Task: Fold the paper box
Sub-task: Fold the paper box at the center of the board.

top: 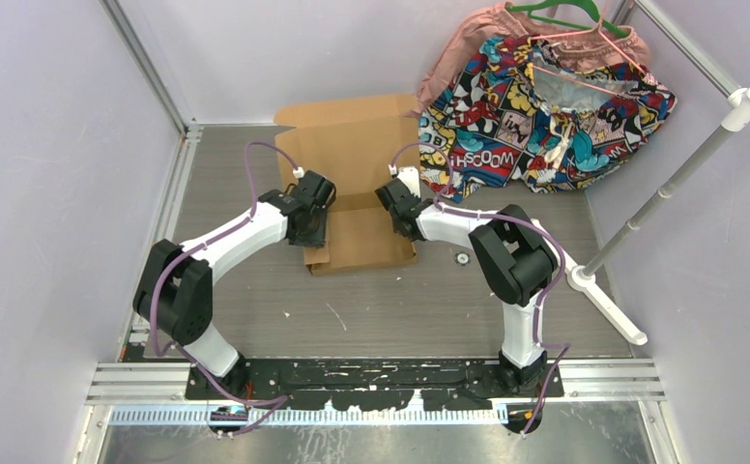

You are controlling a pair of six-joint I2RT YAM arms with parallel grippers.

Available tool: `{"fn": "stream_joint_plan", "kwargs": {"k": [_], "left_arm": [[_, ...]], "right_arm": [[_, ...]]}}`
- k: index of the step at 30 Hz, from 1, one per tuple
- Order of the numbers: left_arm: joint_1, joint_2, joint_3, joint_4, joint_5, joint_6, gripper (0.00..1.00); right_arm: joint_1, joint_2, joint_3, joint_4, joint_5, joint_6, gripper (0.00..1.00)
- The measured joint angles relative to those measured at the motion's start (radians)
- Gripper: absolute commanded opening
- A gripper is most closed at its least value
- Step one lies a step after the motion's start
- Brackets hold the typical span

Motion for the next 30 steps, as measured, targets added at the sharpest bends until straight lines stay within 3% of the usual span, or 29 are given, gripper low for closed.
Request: {"fn": "stream_joint_plan", "kwargs": {"k": [9, 18, 30], "left_arm": [[0.000, 0.000, 0.000, -0.014, 0.022, 0.000, 0.49], [0.000, 0.000, 0.000, -0.016, 0.021, -0.004, 0.51], [-0.001, 0.041, -0.050, 0.019, 0.029, -0.022, 0.33]], "right_arm": [[0.000, 0.000, -0.002, 0.002, 0.000, 0.000, 0.01], [0.000, 0.000, -0.002, 0.003, 0.000, 0.000, 0.01], [0.000, 0.000, -0.003, 0.006, -0.002, 0.000, 0.01]]}}
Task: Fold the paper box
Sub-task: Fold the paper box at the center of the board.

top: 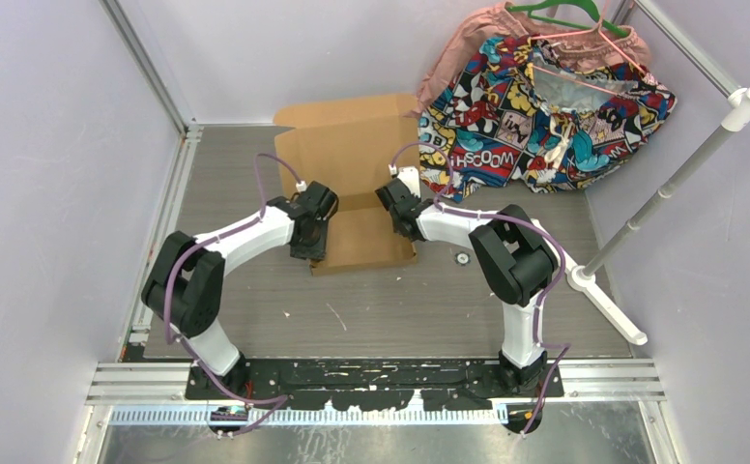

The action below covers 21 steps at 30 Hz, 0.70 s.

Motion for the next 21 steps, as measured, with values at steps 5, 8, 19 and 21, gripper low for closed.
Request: {"fn": "stream_joint_plan", "kwargs": {"k": [5, 8, 19, 21], "left_arm": [[0.000, 0.024, -0.011, -0.011, -0.004, -0.004, 0.28], [0.000, 0.025, -0.010, -0.013, -0.012, -0.005, 0.25], [-0.003, 0.089, 0.069, -0.060, -0.074, -0.005, 0.09], [-0.003, 0.093, 0.072, -0.060, -0.080, -0.005, 0.08]], "right_arm": [[0.000, 0.000, 0.000, 0.000, 0.000, 0.000, 0.01], [0.000, 0.000, 0.000, 0.000, -0.001, 0.000, 0.01], [-0.003, -0.005, 0.000, 0.000, -0.009, 0.008, 0.32], [-0.003, -0.005, 0.000, 0.002, -0.010, 0.010, 0.36]]}}
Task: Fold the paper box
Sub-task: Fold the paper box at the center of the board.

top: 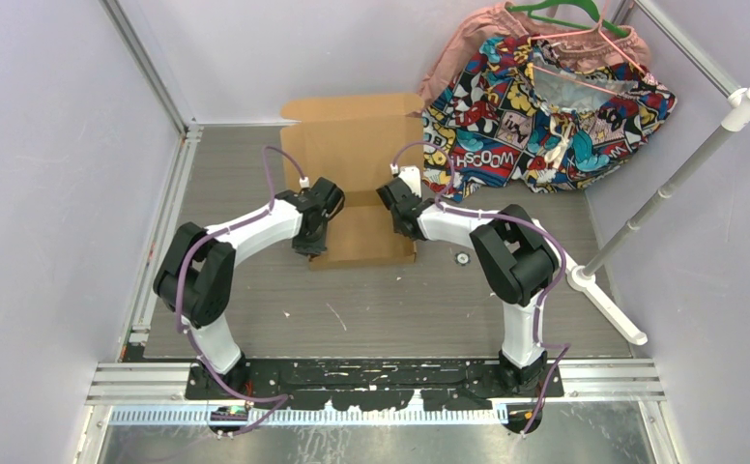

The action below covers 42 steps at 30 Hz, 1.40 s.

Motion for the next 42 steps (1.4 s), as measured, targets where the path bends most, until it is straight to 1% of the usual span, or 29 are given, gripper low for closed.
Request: {"fn": "stream_joint_plan", "kwargs": {"k": [2, 5, 11, 12, 13, 14, 15, 20, 22, 23, 24, 25, 26, 32, 42], "left_arm": [[0.000, 0.000, 0.000, 0.001, -0.008, 0.000, 0.08], [0.000, 0.000, 0.000, 0.004, -0.018, 0.000, 0.08], [0.000, 0.000, -0.002, 0.006, -0.027, 0.000, 0.08], [0.000, 0.000, -0.003, 0.007, -0.028, 0.000, 0.08], [0.000, 0.000, -0.005, 0.007, -0.029, 0.000, 0.08], [0.000, 0.000, -0.005, 0.007, -0.029, 0.000, 0.08], [0.000, 0.000, -0.006, 0.007, -0.029, 0.000, 0.08], [0.000, 0.000, -0.010, 0.008, -0.030, -0.002, 0.08], [0.000, 0.000, -0.010, 0.008, -0.030, -0.004, 0.07], [0.000, -0.001, -0.011, 0.010, -0.029, -0.004, 0.07], [0.000, -0.001, -0.011, 0.011, -0.029, -0.005, 0.07], [0.000, -0.001, -0.012, 0.011, -0.029, -0.005, 0.08], [0.000, -0.001, -0.012, 0.012, -0.029, -0.005, 0.07], [0.000, -0.006, -0.017, 0.017, -0.029, -0.005, 0.08], [0.000, -0.014, -0.030, 0.033, -0.024, -0.005, 0.08]], "right_arm": [[0.000, -0.003, -0.003, 0.002, 0.001, -0.001, 0.37], [-0.001, -0.010, -0.008, 0.002, -0.002, -0.001, 0.40], [-0.001, -0.019, -0.008, -0.023, -0.005, 0.003, 0.40], [-0.001, -0.020, -0.008, -0.027, -0.006, 0.004, 0.37], [-0.001, -0.022, -0.008, -0.034, -0.006, 0.006, 0.19], [-0.001, -0.023, -0.008, -0.039, -0.006, 0.007, 0.05], [-0.001, -0.024, -0.008, -0.049, -0.008, 0.010, 0.02], [0.000, -0.026, -0.008, -0.064, -0.008, 0.034, 0.01], [0.000, -0.026, -0.008, -0.068, -0.003, 0.037, 0.03], [0.001, -0.026, -0.008, -0.071, -0.001, 0.038, 0.09], [0.002, -0.026, -0.008, -0.074, 0.003, 0.039, 0.23], [0.004, -0.026, -0.007, -0.077, 0.007, 0.040, 0.33], [0.005, -0.026, -0.006, -0.080, 0.012, 0.043, 0.36], [0.005, -0.029, -0.006, -0.099, 0.050, 0.026, 0.38], [-0.011, -0.014, 0.026, -0.099, 0.051, 0.001, 0.40]]}}
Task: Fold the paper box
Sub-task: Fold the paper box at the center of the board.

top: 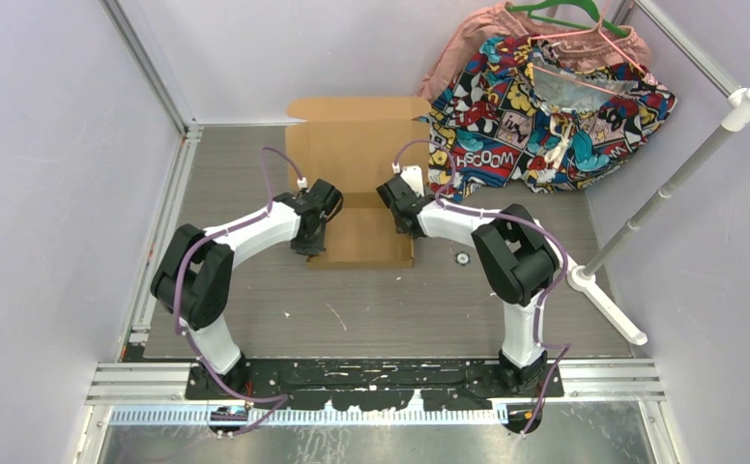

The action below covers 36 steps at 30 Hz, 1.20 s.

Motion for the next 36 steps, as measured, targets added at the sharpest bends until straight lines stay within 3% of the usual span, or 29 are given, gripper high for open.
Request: {"fn": "stream_joint_plan", "kwargs": {"k": [8, 13, 16, 19, 24, 25, 27, 28, 36], "left_arm": [[0.000, -0.002, -0.002, 0.005, 0.005, 0.000, 0.08], [0.000, -0.002, -0.002, 0.006, 0.008, 0.001, 0.07], [0.000, -0.002, -0.002, 0.009, 0.011, 0.001, 0.08], [0.000, -0.002, -0.002, 0.010, 0.013, 0.001, 0.07], [0.000, -0.002, -0.002, 0.010, 0.013, 0.001, 0.08], [0.000, -0.002, -0.002, 0.010, 0.013, 0.001, 0.08], [0.000, -0.002, -0.002, 0.010, 0.013, 0.001, 0.08], [0.000, -0.002, -0.002, 0.010, 0.013, 0.001, 0.08], [0.000, 0.002, 0.003, 0.000, 0.006, 0.005, 0.08]], "right_arm": [[-0.037, 0.058, 0.094, 0.014, -0.002, -0.002, 0.43], [-0.051, 0.093, 0.145, 0.013, -0.013, -0.004, 0.22], [-0.050, 0.113, 0.167, 0.013, -0.019, -0.001, 0.03], [-0.051, 0.124, 0.185, 0.013, -0.026, 0.000, 0.01], [-0.051, 0.130, 0.192, 0.008, -0.022, 0.000, 0.03], [-0.051, 0.131, 0.196, 0.003, -0.019, -0.001, 0.09], [-0.050, 0.137, 0.206, -0.007, -0.015, -0.003, 0.33], [-0.049, 0.140, 0.213, -0.013, -0.013, -0.004, 0.35], [-0.056, 0.116, 0.170, -0.054, 0.000, -0.033, 0.43]]}}
